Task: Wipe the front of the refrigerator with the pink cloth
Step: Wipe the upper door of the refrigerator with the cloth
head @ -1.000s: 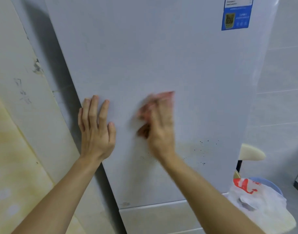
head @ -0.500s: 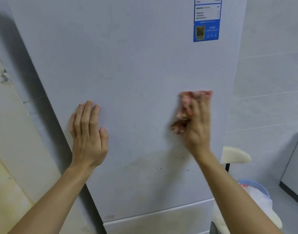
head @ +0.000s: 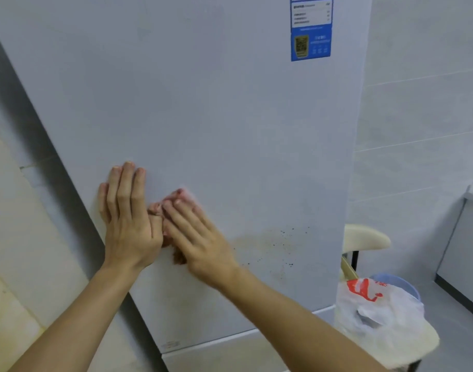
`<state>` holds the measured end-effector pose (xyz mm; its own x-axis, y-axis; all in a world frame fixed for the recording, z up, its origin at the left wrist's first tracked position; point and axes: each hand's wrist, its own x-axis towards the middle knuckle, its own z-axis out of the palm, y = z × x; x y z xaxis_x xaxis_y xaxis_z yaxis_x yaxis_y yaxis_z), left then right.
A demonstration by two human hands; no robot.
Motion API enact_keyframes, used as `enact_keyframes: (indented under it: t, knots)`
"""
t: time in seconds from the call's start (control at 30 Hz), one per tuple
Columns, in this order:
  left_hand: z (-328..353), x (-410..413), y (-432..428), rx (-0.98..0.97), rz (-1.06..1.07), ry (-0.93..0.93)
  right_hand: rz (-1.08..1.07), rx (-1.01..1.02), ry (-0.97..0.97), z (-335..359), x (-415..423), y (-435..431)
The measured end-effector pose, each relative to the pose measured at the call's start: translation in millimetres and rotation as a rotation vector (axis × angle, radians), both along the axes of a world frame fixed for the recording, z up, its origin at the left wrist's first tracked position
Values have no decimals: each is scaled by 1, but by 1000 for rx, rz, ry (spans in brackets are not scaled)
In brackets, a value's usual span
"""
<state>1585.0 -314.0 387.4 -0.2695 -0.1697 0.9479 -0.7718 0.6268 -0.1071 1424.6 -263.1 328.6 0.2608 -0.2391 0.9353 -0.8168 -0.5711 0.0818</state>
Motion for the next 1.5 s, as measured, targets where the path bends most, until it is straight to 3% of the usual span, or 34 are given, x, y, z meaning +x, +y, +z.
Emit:
enact_keyframes:
  t: [0.1, 0.17, 0.37, 0.5, 0.57, 0.7, 0.87, 1.0, 1.07, 1.23, 1.33, 1.4, 1.5]
  knots:
    - [3, 1, 2, -15, -3, -19, -40, -45, 197, 2, -9, 5]
    - [3, 0, 1, -22, 5, -5, -36, -64, 177, 17, -35, 10]
    - [1, -10, -2, -11, -4, 66, -287, -28, -479, 49, -158, 32]
    - [3, -5, 0, -2, 17, 47, -355, -99, -835, 73, -137, 32]
    - [5, -2, 2, 6, 22, 29, -347, -125, -924, 86, -119, 25]
    - [7, -3, 2, 8, 20, 25, -307, -135, -621, 91, -82, 8]
    - [4, -7, -1, 11, 12, 37, -154, -98, 138, 65, -30, 5]
    - [4, -5, -2, 12, 26, 19, -211, -128, 328, 67, -60, 13]
    - [3, -5, -1, 10, 24, 36, -229, -133, 219, 86, -81, 31]
    - [3, -10, 2, 13, 30, 56, -437, -64, -546, 111, -169, 59]
    - [4, -11, 4, 17, 35, 62, -440, -99, -846, 116, -166, 42]
    - [6, -10, 5, 21, 43, 55, -406, -111, -905, 124, -145, 33]
    - [6, -8, 6, 16, 61, 39, -348, -141, -563, 116, -117, 25]
